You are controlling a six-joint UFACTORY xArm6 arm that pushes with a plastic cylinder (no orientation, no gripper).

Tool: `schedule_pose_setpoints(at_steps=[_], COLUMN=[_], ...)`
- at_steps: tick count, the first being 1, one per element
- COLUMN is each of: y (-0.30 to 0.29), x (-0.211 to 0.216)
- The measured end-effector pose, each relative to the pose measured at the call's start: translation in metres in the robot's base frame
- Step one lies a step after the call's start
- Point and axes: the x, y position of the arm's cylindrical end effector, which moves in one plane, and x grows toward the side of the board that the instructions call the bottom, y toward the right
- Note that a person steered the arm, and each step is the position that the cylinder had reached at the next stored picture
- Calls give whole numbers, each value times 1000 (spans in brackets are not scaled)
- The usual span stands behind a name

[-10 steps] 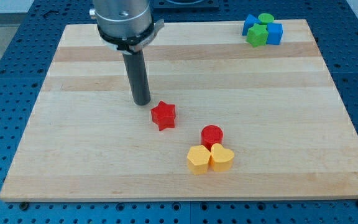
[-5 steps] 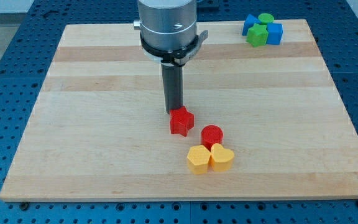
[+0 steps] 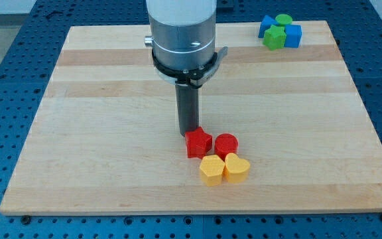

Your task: Slide the red star above the yellow hexagon

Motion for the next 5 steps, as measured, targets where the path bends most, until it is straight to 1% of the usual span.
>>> schedule_pose_setpoints(at_steps=[5], y=[2], x=[7])
